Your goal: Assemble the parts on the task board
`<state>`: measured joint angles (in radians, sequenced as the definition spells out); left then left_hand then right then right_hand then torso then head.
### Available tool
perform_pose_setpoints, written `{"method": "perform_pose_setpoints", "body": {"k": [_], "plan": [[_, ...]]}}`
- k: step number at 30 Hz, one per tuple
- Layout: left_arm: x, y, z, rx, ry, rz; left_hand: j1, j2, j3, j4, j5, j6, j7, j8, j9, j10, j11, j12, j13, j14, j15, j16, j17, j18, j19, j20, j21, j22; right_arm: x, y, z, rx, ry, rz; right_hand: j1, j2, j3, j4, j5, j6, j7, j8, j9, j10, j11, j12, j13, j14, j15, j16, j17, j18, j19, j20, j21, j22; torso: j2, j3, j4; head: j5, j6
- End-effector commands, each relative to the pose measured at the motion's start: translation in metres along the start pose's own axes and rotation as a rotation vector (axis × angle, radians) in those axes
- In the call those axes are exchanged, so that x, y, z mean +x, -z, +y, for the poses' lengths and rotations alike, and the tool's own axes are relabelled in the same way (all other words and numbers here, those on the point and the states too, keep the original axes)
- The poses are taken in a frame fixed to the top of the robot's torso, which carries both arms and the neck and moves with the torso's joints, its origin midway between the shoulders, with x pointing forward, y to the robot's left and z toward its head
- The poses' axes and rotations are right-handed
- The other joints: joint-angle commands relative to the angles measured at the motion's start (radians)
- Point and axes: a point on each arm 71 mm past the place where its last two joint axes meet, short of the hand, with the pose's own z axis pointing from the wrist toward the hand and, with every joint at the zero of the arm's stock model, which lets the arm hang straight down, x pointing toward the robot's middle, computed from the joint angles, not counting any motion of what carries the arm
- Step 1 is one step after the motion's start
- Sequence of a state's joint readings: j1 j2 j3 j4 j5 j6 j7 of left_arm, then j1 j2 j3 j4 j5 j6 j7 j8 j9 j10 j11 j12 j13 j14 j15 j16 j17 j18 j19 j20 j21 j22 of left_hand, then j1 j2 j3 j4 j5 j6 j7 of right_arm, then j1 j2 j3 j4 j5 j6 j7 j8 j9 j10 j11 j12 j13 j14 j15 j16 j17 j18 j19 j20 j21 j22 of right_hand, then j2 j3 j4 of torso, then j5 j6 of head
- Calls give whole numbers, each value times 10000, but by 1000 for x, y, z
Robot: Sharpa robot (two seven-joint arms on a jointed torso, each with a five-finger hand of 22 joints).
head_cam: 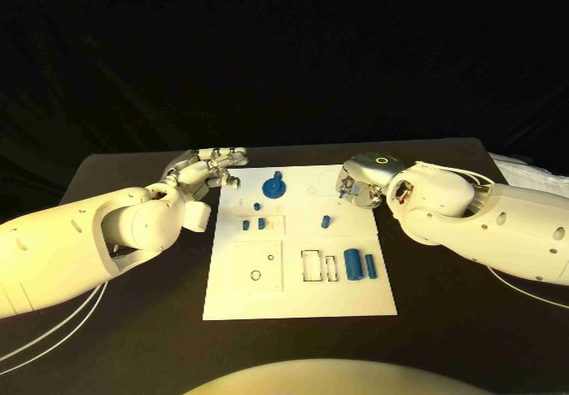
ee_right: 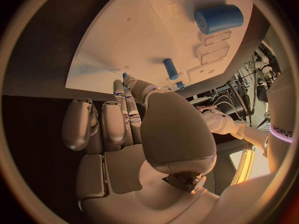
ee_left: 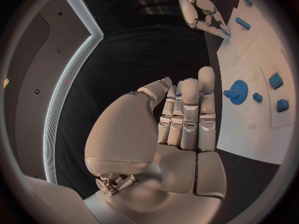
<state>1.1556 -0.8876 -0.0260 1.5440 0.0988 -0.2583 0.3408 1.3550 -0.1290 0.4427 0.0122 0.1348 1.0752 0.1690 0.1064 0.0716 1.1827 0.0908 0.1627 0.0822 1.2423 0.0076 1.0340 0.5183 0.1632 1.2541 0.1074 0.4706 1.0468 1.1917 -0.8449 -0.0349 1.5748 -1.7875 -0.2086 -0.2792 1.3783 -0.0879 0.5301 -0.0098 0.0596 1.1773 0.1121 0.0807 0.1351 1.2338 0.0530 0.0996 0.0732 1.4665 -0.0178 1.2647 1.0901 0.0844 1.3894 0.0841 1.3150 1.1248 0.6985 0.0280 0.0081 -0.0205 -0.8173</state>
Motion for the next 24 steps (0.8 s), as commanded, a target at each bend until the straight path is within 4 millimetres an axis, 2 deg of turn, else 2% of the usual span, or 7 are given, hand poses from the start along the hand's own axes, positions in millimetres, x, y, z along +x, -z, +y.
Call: {"method": "perform_pose_setpoints", "body": {"k": [1, 6, 12, 16, 24], "plan": [[2, -1, 0, -61, 149, 125, 12, 45, -61, -15, 14, -59, -18, 35, -16, -92, 14, 43, 14, -80, 6, -48, -24, 191, -57, 8, -50, -15, -7, 3, 0, 58, -324, -431, -11, 33, 52, -31, 41, 50, 29, -4, 11, 78, 3, -26, -12, 319, -76, 44, -1, 49, 38, -21, 33, 23, 17, 9, 13, -7, 16], [2, -1, 1, -86, 165, 153, 10, 44, -79, -18, 14, -77, -10, 31, -20, -110, 21, 46, 11, -84, 9, -50, -33, 189, -54, 9, -60, -23, -11, 8, 9, -124, -625, -262, -39, 17, 52, -29, 47, 58, 41, -8, 14, 92, 17, -38, -20, 319, -71, 47, 3, 49, 39, -19, 33, 22, 13, -5, 8, 23, 15], [2, -1, 1, -101, 178, 185, 10, 46, -88, -20, 15, -89, -6, 29, -22, -121, 25, 48, 10, -89, 12, -54, -45, 188, -52, 10, -66, -29, -10, 12, 40, -884, -985, -11, -61, 5, 51, -26, 49, 59, 51, -13, 15, 97, 26, -48, -26, 317, -67, 46, 0, 51, 38, -18, 29, 16, 14, 0, 21, 130, -7], [4, -1, 1, -110, 196, 239, 10, 46, -88, -20, 15, -89, -6, 29, -22, -121, 25, 48, 10, -89, 12, -54, -45, 188, -52, 10, -66, -29, -7, 13, 70, -1675, -1134, 164, -68, 2, 52, -25, 50, 58, 55, -16, 15, 98, 29, -52, -28, 316, -66, 42, -6, 53, 33, -17, 22, 3, 18, -15, 35, 276, -51], [7, -1, 1, -108, 223, 321, 13, 48, -102, -25, 16, -104, -1, 28, -24, -137, 29, 52, 8, -95, 16, -58, -58, 187, -49, 12, -75, -37, 6, 13, 111, -2727, -1236, 414, -71, 0, 69, -39, 78, 44, 73, -33, 13, 91, 39, -77, -40, 308, -63, 27, -31, 61, 22, -15, 4, -29, 32, -25, 28, 547, -180]]}}
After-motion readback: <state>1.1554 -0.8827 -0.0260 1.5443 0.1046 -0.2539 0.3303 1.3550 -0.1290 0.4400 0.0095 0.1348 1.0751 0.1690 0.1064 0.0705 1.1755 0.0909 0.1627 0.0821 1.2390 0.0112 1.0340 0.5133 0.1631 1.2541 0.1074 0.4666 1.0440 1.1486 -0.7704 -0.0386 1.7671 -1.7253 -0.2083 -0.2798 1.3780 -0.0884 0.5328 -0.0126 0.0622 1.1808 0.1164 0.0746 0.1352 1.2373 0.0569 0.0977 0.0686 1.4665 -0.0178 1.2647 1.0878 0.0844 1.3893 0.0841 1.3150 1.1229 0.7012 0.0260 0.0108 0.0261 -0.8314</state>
